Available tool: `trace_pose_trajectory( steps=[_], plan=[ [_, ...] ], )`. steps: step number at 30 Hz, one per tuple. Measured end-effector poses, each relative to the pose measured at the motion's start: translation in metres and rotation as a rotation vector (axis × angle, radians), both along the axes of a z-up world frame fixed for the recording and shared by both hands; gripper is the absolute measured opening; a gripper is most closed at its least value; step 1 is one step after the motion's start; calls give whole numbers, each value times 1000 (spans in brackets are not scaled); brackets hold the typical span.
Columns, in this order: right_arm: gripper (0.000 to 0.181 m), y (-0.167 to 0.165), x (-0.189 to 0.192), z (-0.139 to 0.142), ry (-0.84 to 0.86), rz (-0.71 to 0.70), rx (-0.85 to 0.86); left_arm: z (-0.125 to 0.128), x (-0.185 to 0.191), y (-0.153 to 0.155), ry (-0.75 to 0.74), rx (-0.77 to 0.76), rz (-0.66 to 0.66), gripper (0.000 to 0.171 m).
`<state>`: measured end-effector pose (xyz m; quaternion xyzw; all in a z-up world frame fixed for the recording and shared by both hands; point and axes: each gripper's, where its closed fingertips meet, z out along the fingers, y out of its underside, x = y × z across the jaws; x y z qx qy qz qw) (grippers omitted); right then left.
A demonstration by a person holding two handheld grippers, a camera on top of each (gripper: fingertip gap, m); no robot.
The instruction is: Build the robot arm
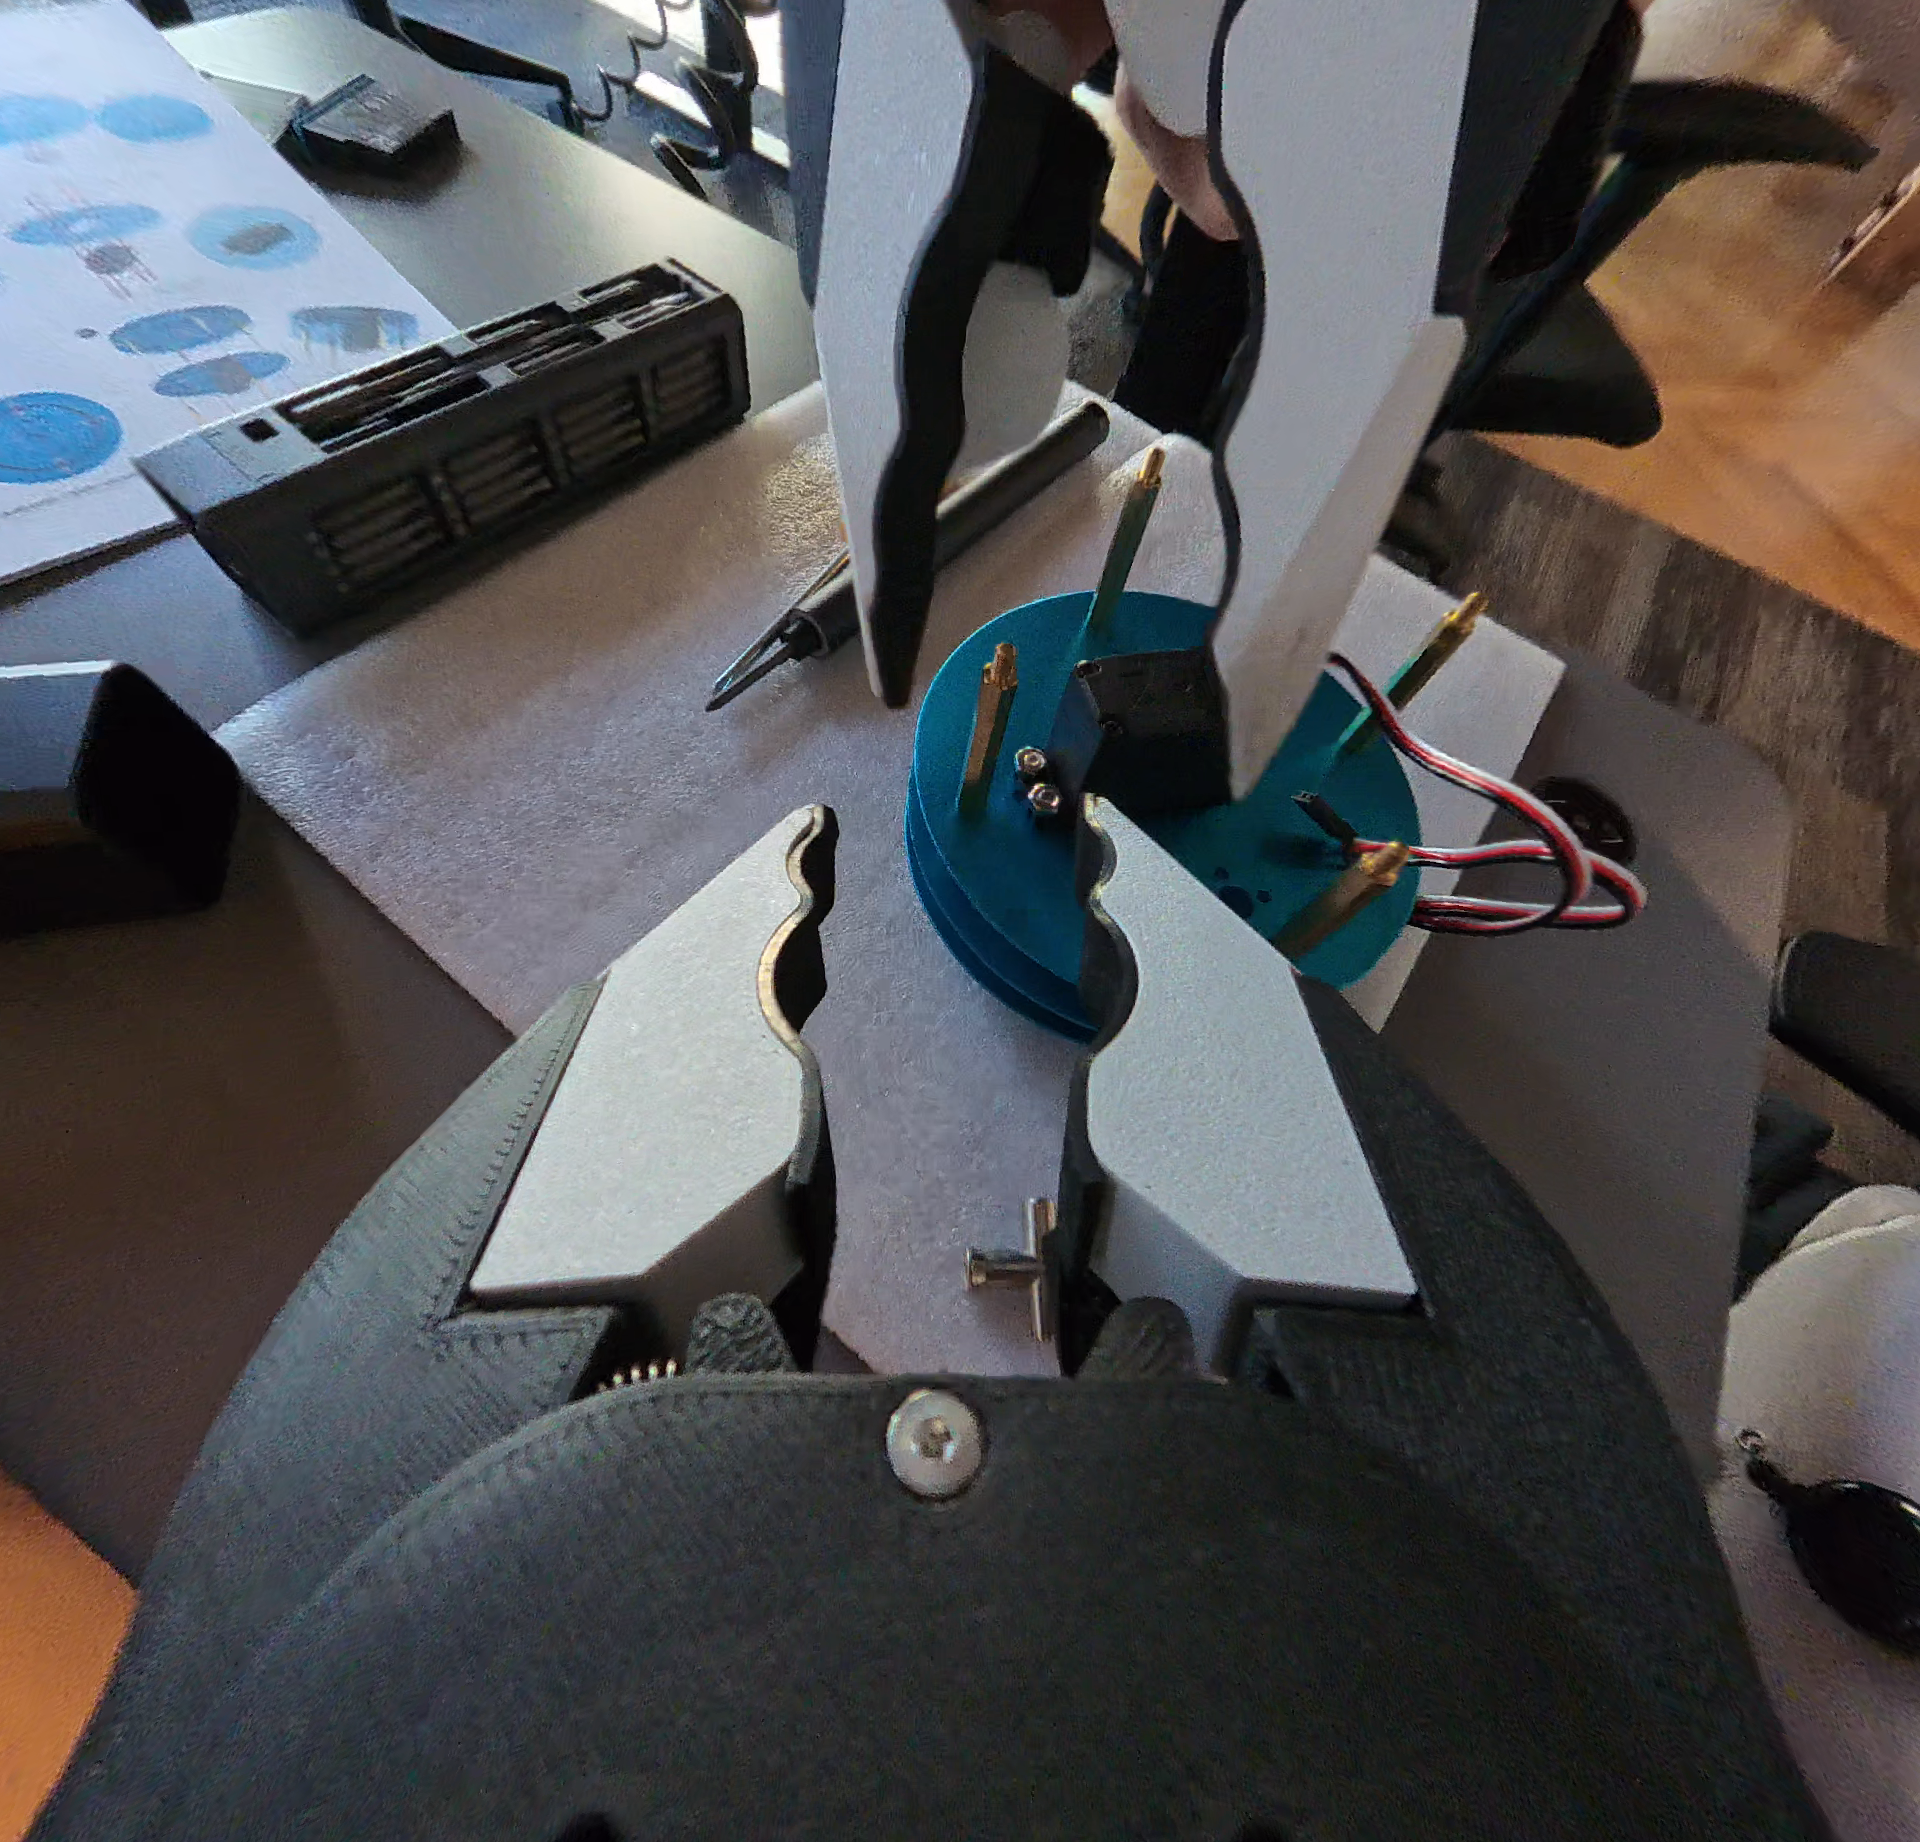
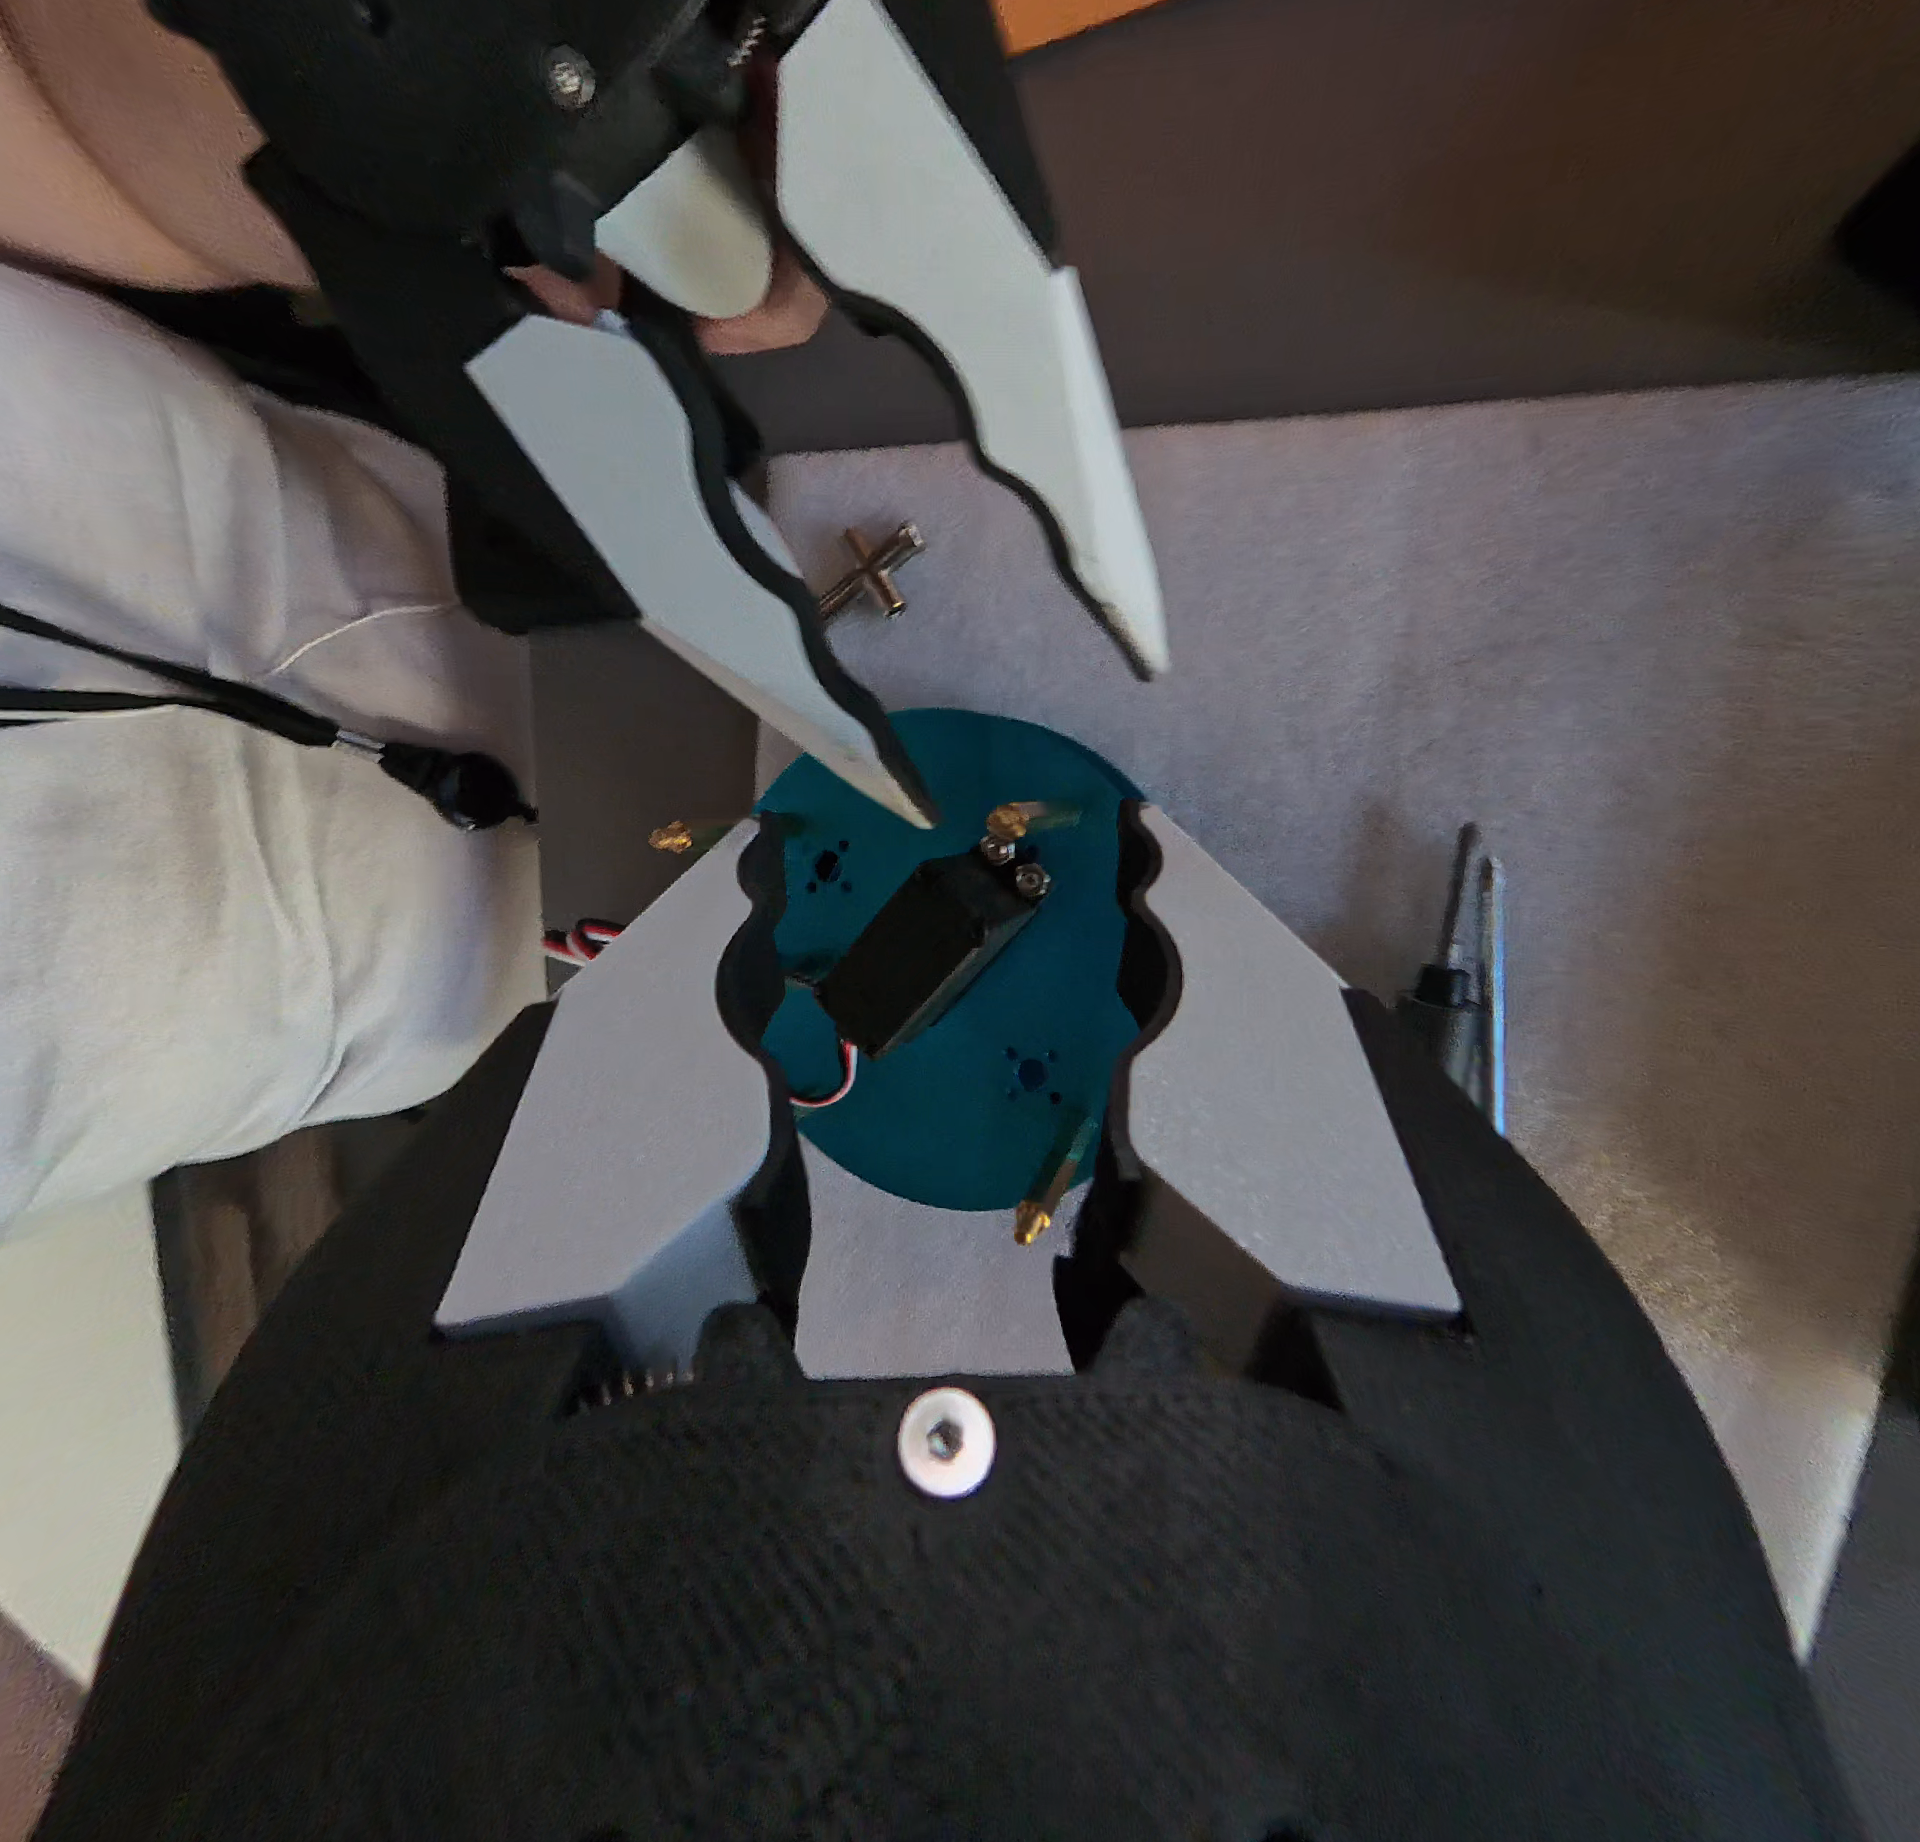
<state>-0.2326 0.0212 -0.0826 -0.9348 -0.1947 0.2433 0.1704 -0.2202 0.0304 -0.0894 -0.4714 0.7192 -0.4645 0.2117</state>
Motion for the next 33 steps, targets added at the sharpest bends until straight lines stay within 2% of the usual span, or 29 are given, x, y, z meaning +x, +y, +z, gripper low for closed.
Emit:
trace_pose_trajectory(
  steps=[2,6,8,11,13,15,19,23,25,31,33],
  plan=[
    [57,-5,-6,-1,26,33,-12,-2,7,0,-5,26,14,46],
    [57,-8,-6,0,41,32,1,-10,14,10,12,70,63,44],
    [45,-16,-5,2,48,44,-16,-13,14,15,31,42,89,51],
    [51,-14,4,3,20,3,-5,-15,9,16,50,-42,99,45],
    [55,-5,3,4,26,-5,44,-6,6,8,24,-113,64,48],
    [52,-1,0,2,20,20,52,-3,6,7,8,-111,57,46],
    [19,5,17,0,-207,146,120,-16,7,9,46,-29,41,43],
    [14,6,19,0,-491,402,205,-19,5,8,53,-50,38,40],
    [12,9,17,-3,-565,486,212,-19,3,9,51,-52,43,39],
    [6,8,17,-6,-572,518,134,-18,-1,11,45,-69,50,38],
    [6,9,17,-7,-529,414,77,-17,-2,12,45,-76,50,38]
  ],
)
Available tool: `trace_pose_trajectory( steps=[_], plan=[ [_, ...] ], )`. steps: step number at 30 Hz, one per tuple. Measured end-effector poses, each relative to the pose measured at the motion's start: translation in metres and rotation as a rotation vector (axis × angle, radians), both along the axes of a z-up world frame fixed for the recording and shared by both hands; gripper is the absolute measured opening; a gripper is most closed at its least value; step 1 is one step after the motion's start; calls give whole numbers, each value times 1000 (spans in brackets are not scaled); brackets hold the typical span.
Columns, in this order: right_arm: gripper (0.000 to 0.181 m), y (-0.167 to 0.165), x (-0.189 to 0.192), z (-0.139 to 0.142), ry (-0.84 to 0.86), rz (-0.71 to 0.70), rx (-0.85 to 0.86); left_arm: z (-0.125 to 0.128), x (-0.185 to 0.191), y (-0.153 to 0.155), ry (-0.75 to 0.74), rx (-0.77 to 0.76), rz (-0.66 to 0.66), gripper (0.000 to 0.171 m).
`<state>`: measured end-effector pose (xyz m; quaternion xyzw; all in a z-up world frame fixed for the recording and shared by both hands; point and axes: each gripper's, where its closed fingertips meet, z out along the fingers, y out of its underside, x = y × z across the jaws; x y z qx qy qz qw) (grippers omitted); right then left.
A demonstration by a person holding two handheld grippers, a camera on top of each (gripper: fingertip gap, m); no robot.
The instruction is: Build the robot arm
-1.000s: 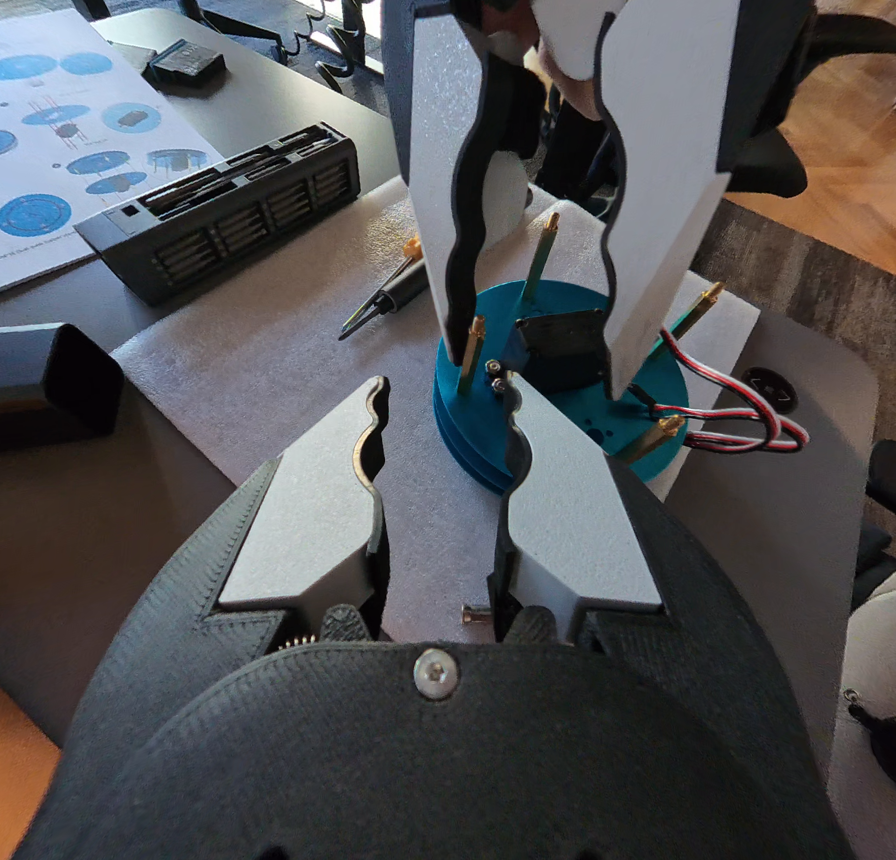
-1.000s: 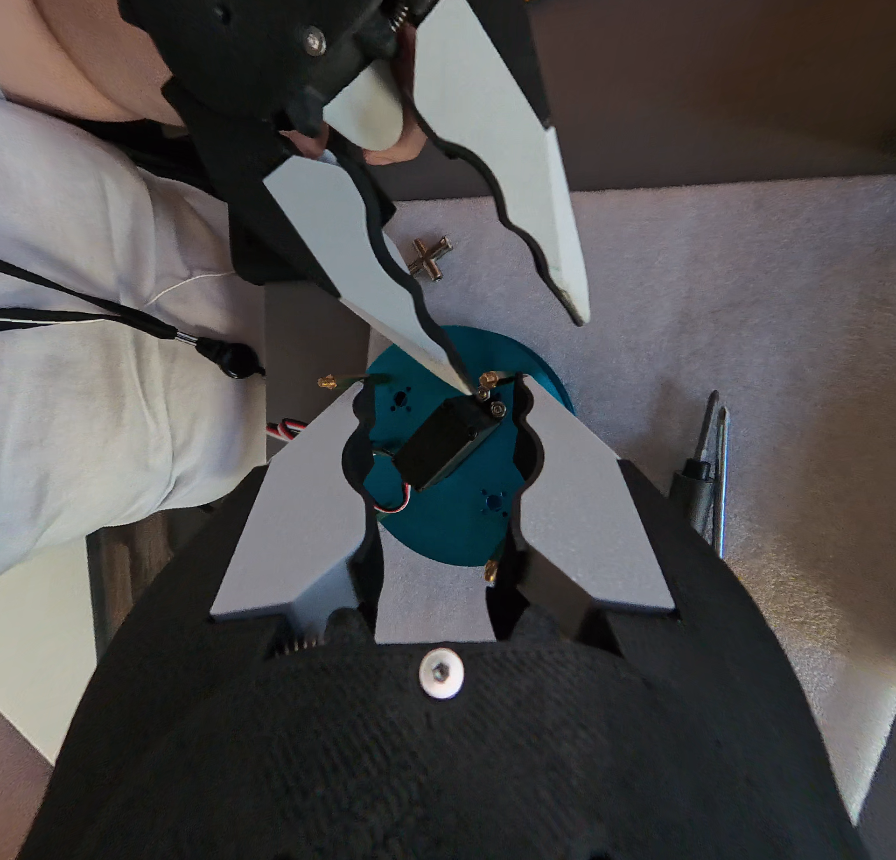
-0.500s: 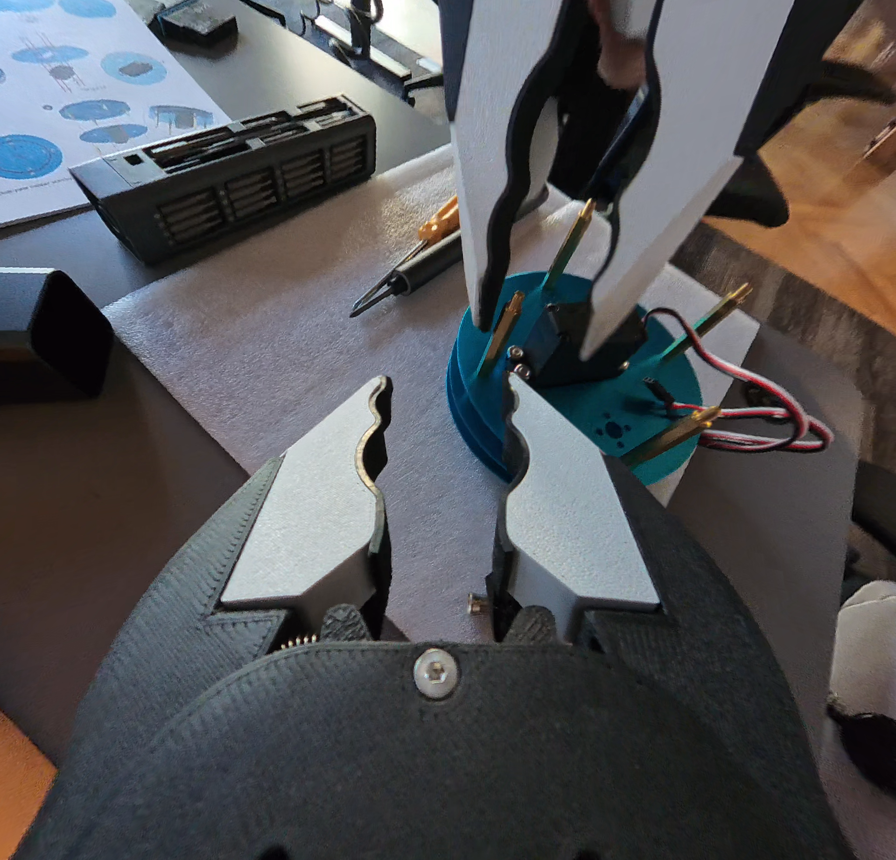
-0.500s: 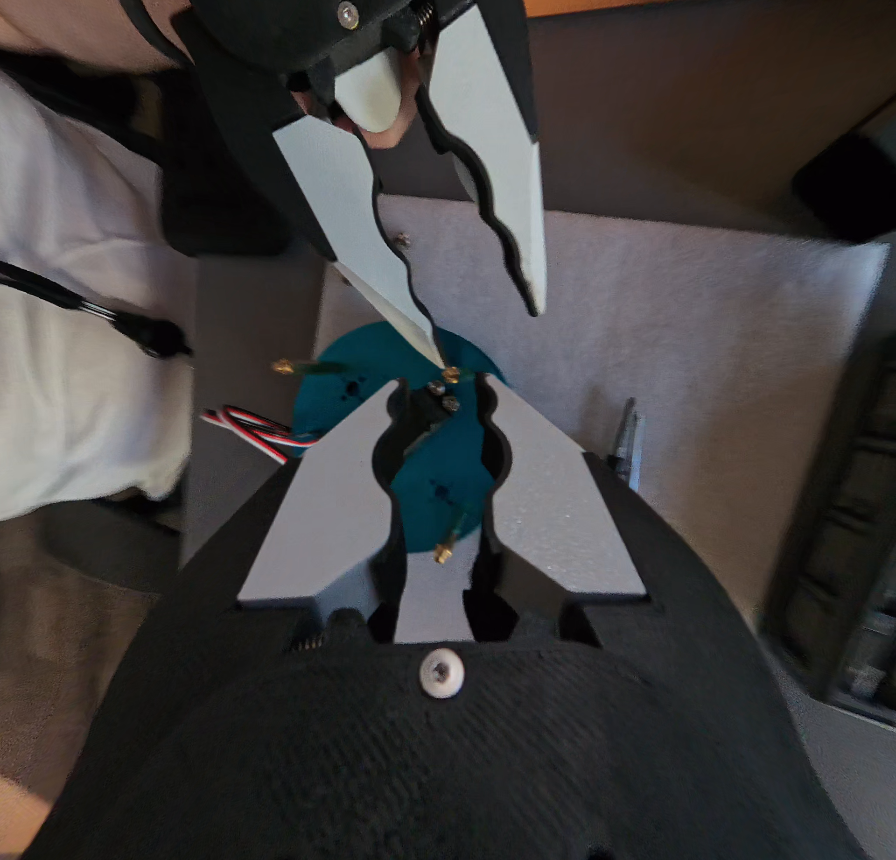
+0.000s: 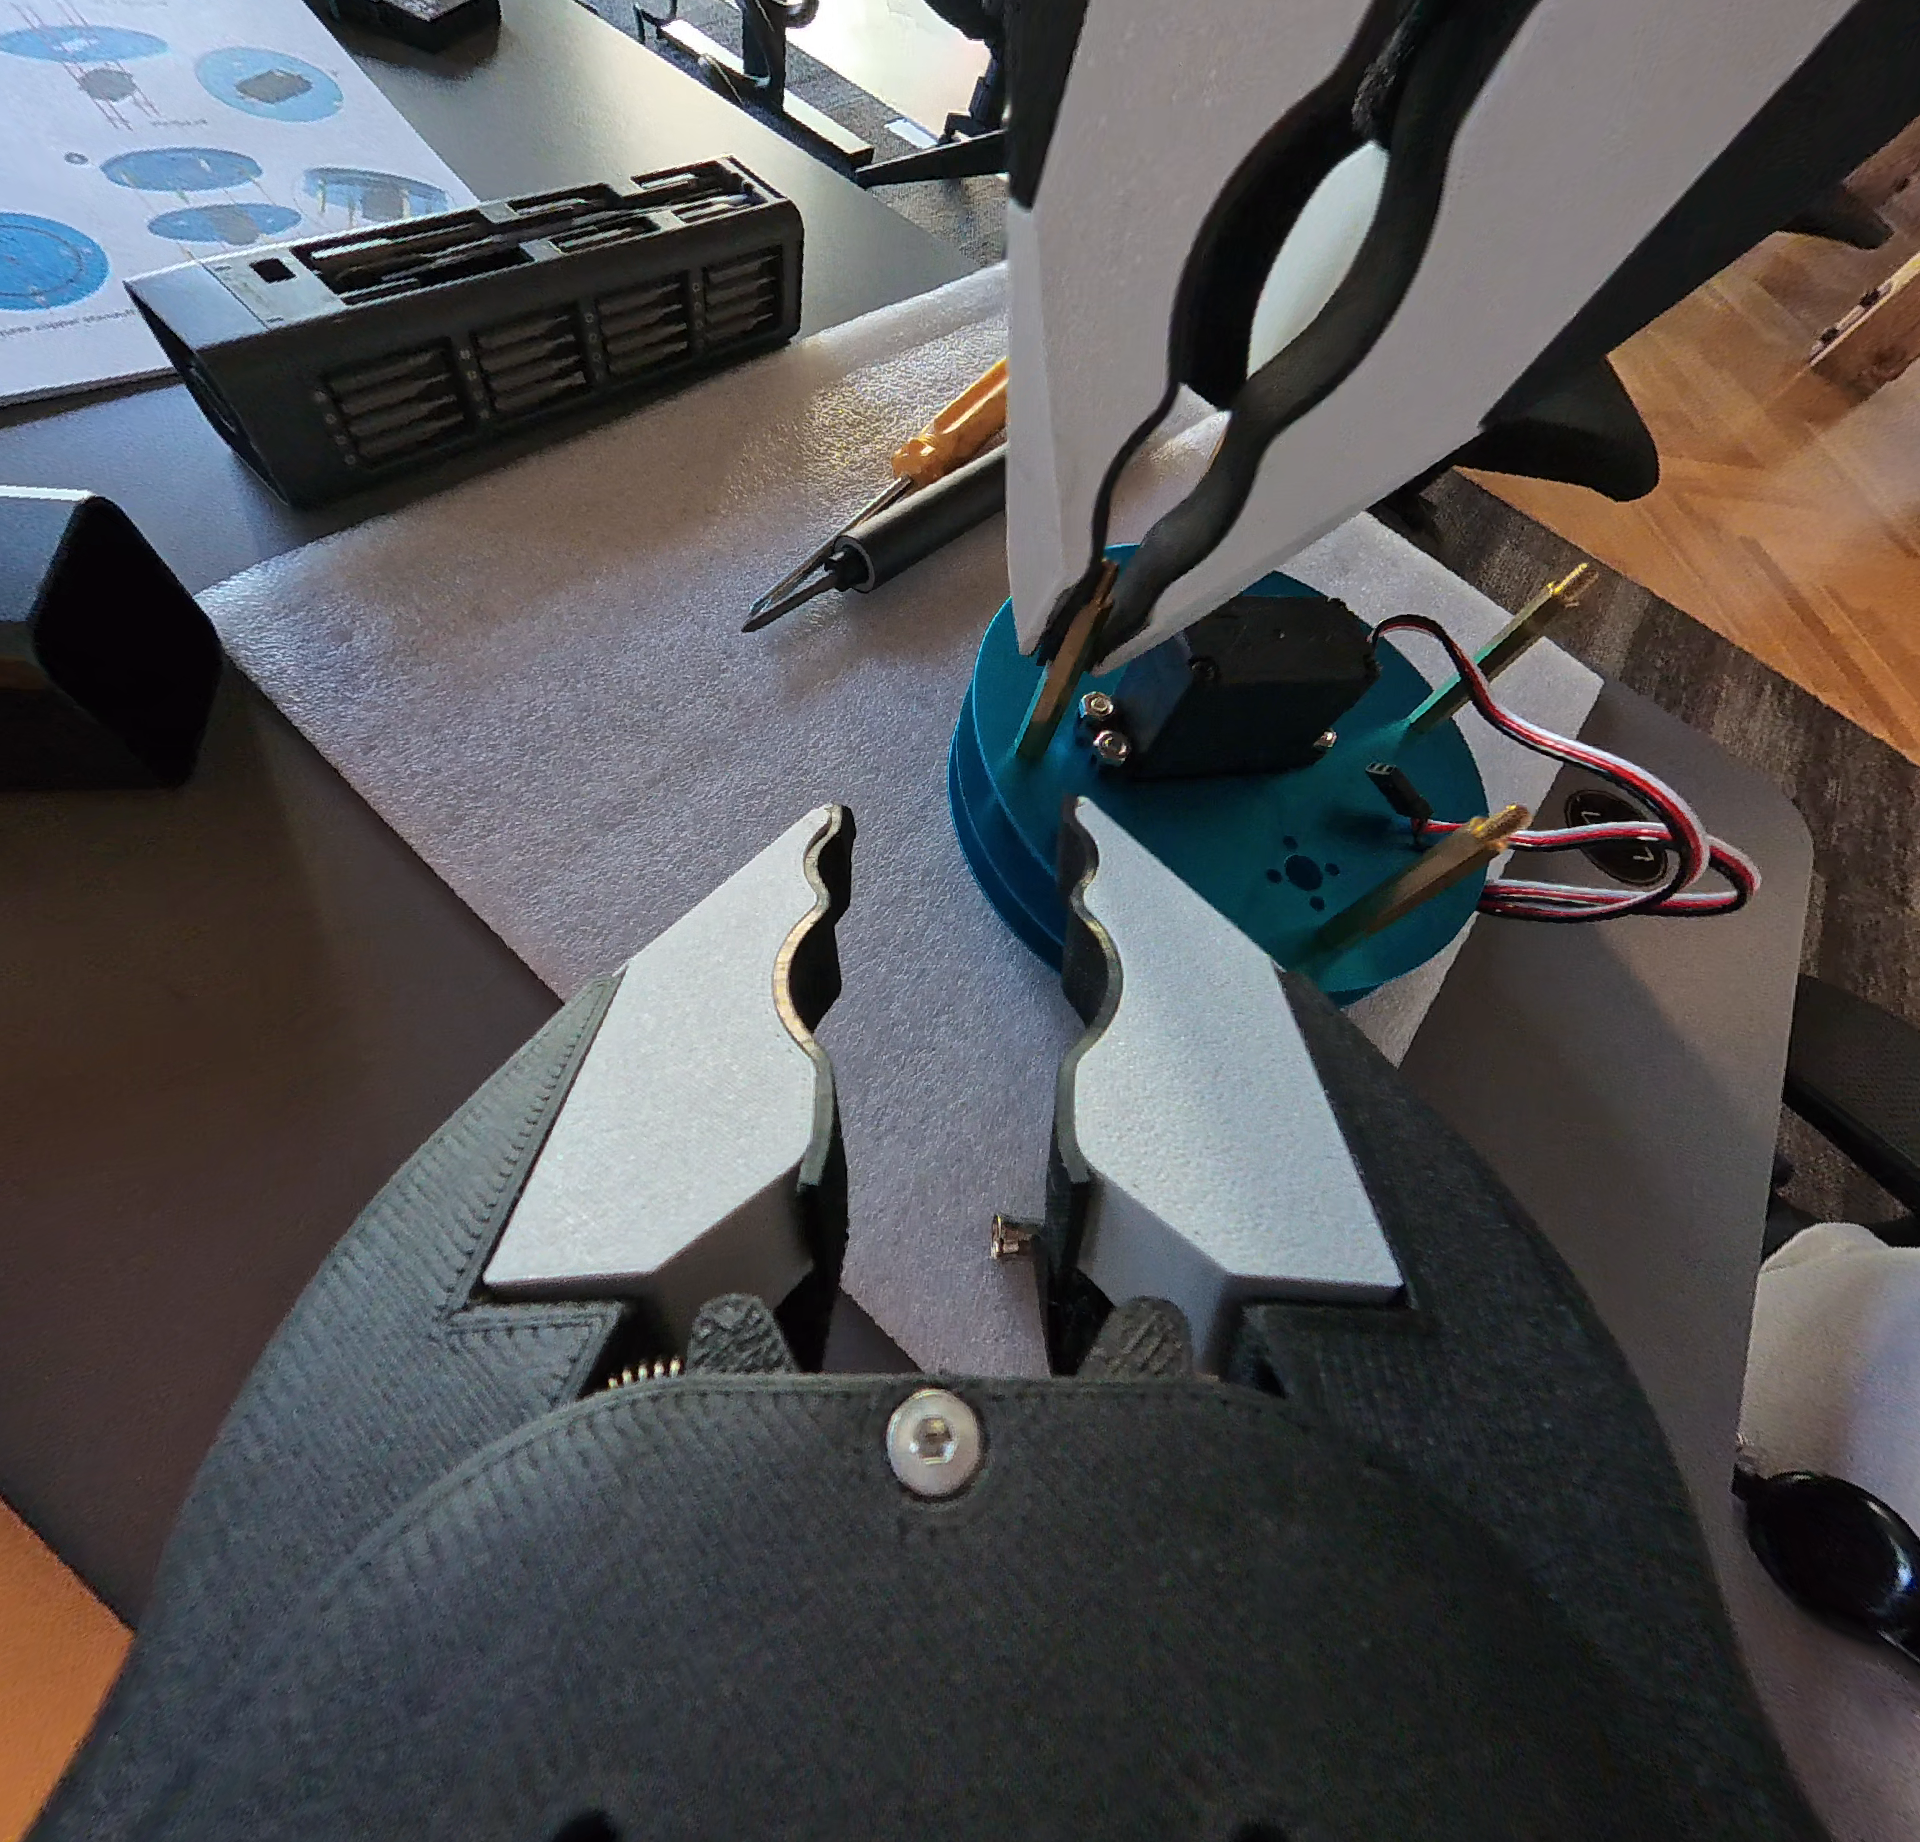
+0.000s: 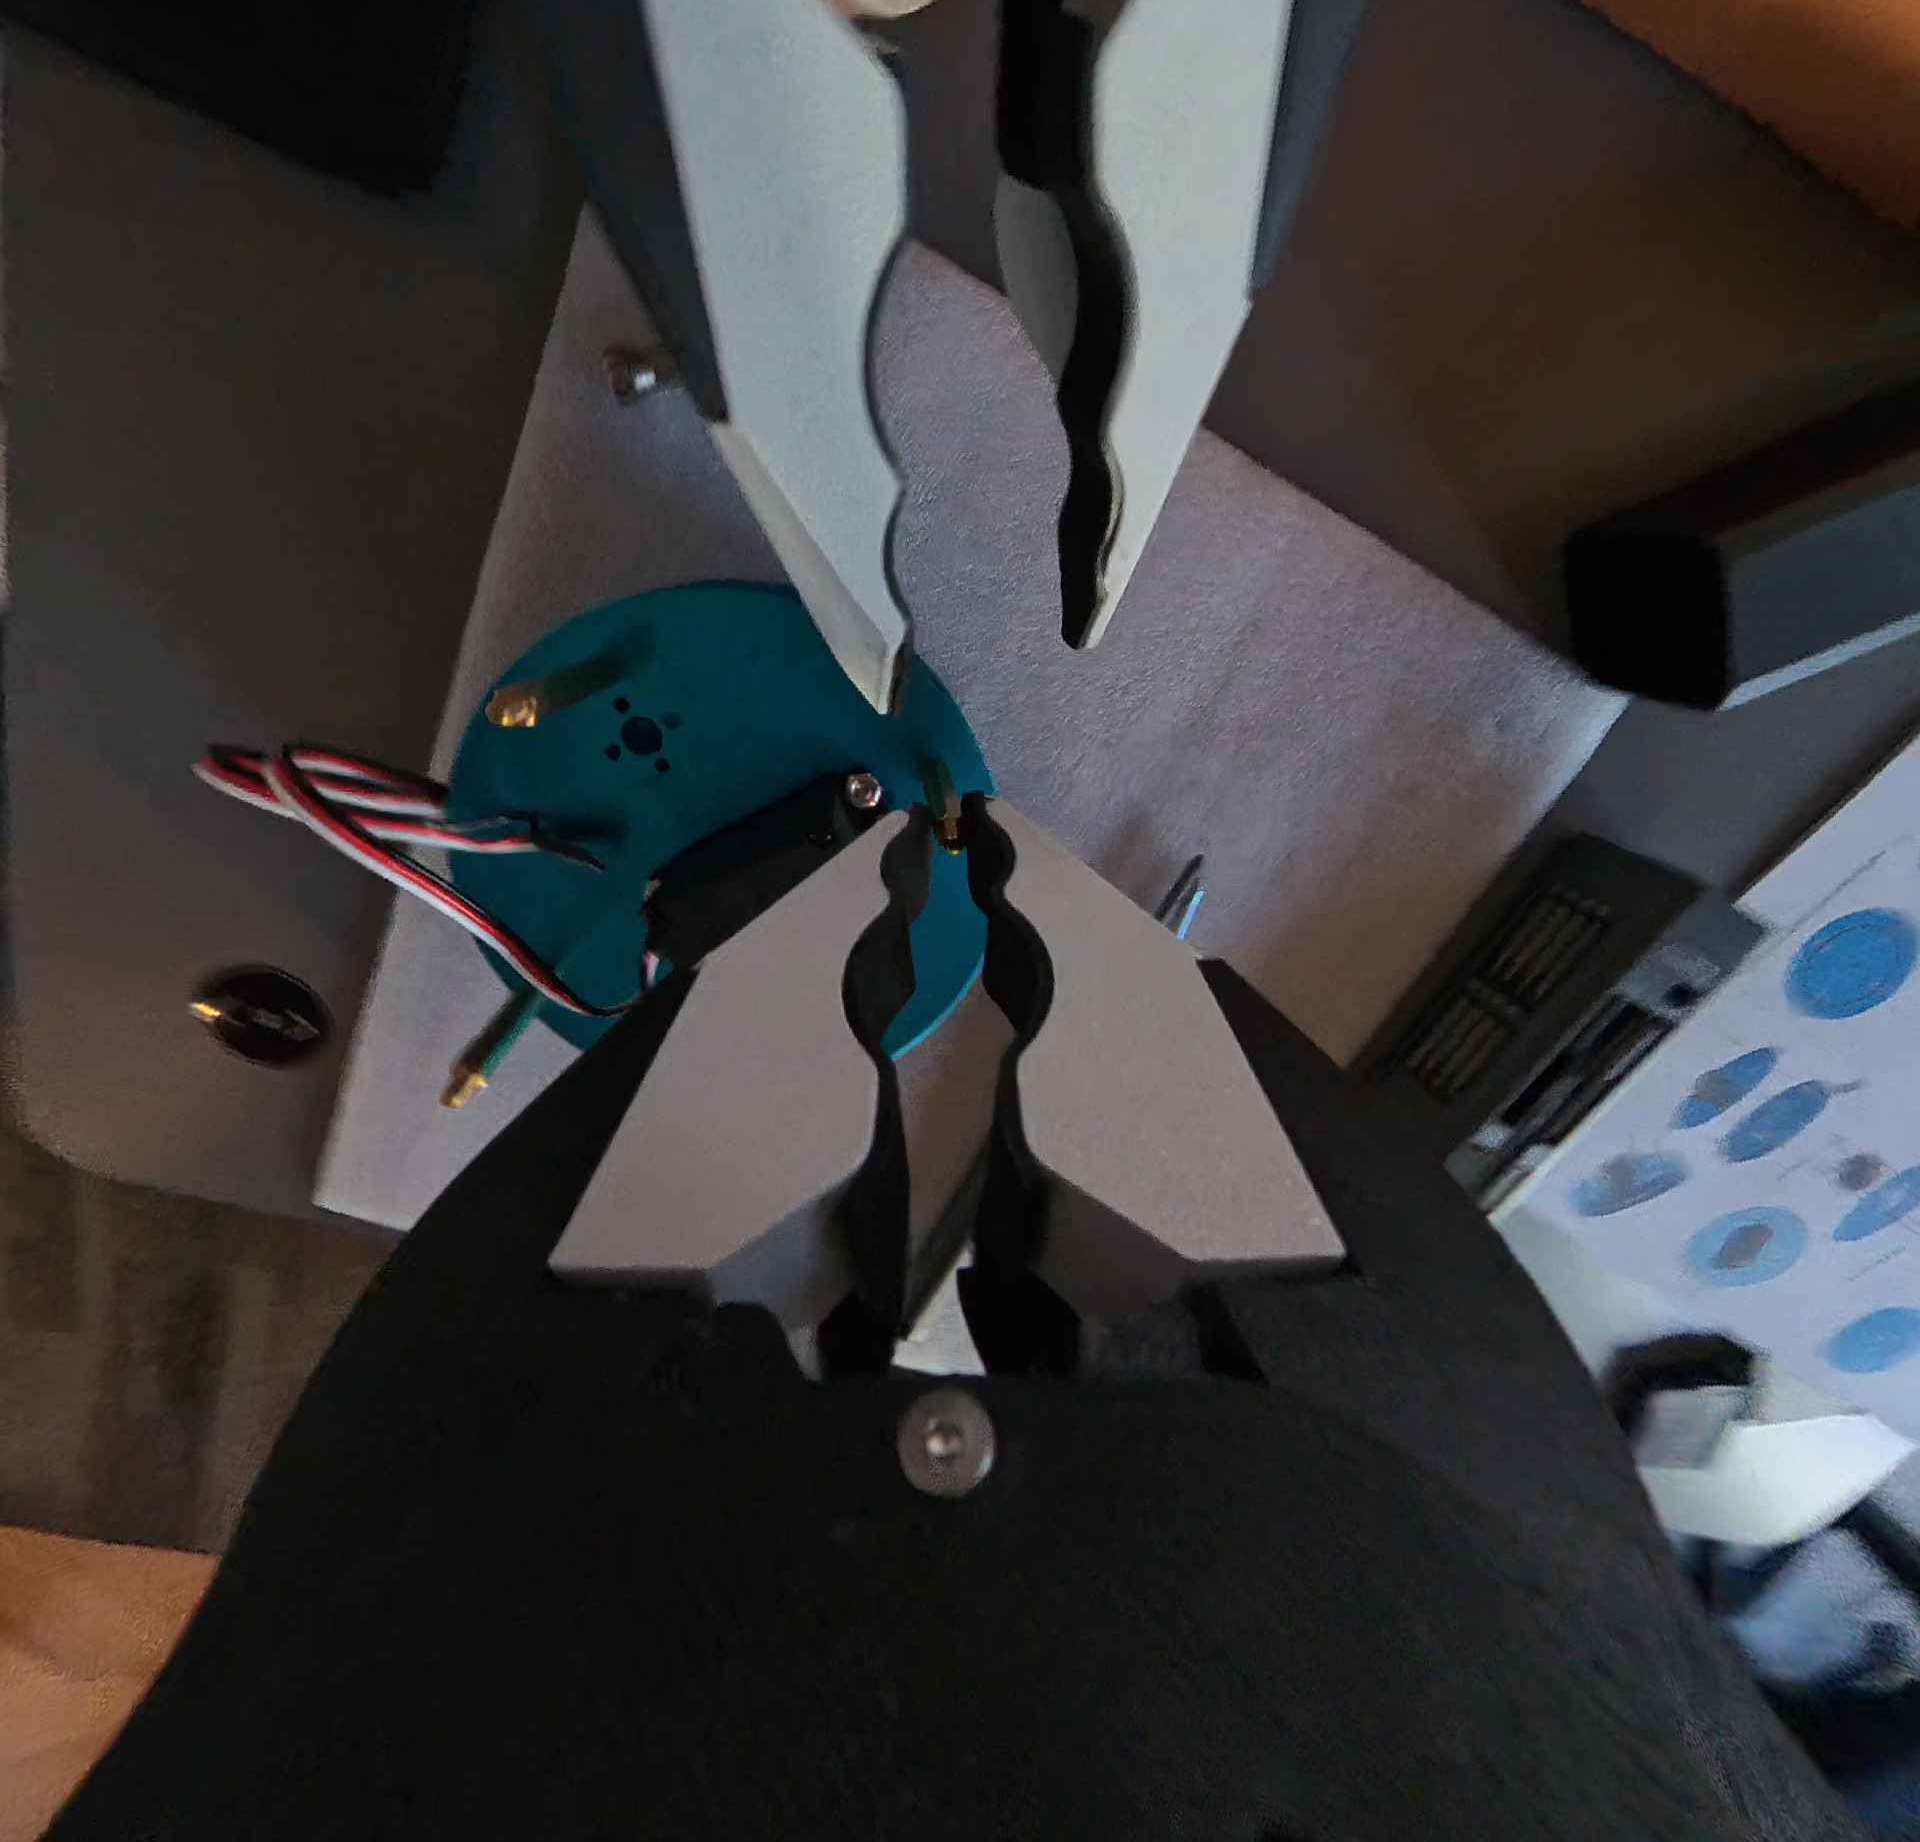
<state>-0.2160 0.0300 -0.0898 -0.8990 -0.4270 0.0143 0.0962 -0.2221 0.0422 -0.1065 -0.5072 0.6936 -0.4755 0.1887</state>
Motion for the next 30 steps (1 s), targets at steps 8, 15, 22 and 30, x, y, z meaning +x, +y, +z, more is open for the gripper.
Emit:
trace_pose_trajectory(
  steps=[8,15,22,30],
  plan=[
    [5,-3,3,-1,53,-689,-66,-2,-5,-5,16,5,-16,38],
    [12,0,3,1,-34,-428,-14,-4,-10,-13,45,-40,-44,38],
    [20,4,-1,7,-20,39,37,1,-17,-22,166,-361,-106,16],
    [6,-2,1,-2,-85,161,-41,-3,-15,-22,247,-433,-125,10]
  ],
)
